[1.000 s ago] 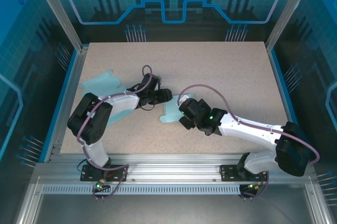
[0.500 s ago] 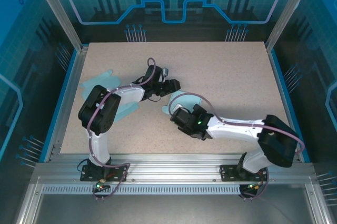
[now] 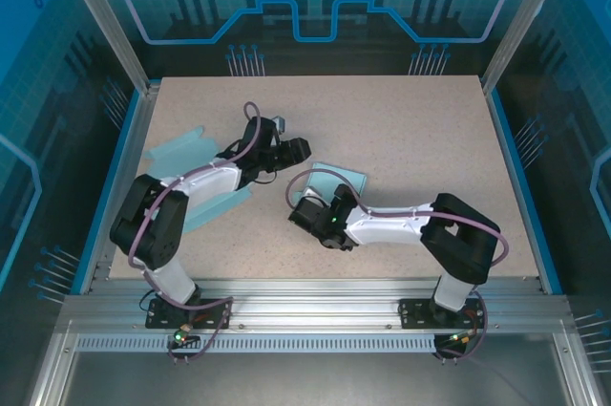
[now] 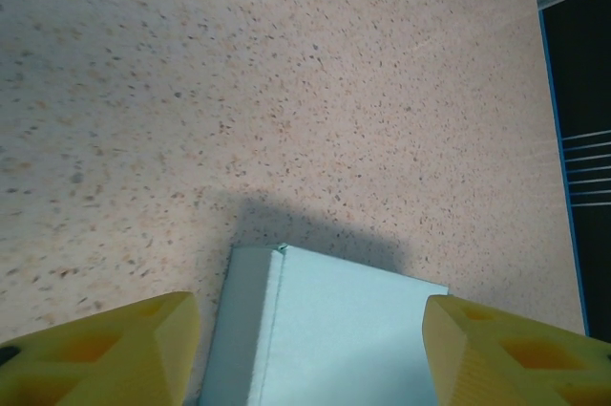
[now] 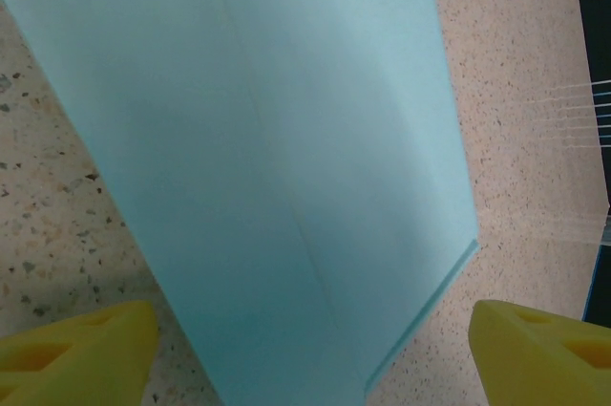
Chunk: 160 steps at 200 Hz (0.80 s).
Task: Fold the paper box
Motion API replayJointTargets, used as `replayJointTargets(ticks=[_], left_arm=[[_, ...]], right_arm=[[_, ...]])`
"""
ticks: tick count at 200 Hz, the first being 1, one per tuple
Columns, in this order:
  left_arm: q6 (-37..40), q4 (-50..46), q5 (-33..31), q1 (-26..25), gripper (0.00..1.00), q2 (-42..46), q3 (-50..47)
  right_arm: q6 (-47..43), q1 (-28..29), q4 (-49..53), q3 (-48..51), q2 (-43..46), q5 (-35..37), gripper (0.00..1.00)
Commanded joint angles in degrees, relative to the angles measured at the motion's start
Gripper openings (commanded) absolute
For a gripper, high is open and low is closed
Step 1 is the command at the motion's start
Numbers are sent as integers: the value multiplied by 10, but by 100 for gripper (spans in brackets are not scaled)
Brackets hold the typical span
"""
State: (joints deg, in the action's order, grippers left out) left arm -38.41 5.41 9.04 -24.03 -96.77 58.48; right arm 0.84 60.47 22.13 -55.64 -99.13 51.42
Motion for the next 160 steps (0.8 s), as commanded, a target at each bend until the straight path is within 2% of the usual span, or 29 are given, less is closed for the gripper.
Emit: replayJointTargets(ticks=[1, 17, 68, 132, 160], left_arm=[[26, -33, -38, 9, 65, 28, -19], [30, -40, -48, 10, 65, 39, -27], [47, -65, -88, 13, 67, 74, -40], [68, -94, -124, 16, 67, 107, -49], [73, -99, -140, 18, 68, 123, -57]], right_arm=[[-14, 0, -20, -21, -15, 18, 84], [-19, -3, -24, -26, -21, 12, 78], [-33, -15, -33, -28, -19, -11, 46], [-69, -40, -76, -20, -29, -3, 28], [-89, -49, -109, -19, -37, 11, 16]])
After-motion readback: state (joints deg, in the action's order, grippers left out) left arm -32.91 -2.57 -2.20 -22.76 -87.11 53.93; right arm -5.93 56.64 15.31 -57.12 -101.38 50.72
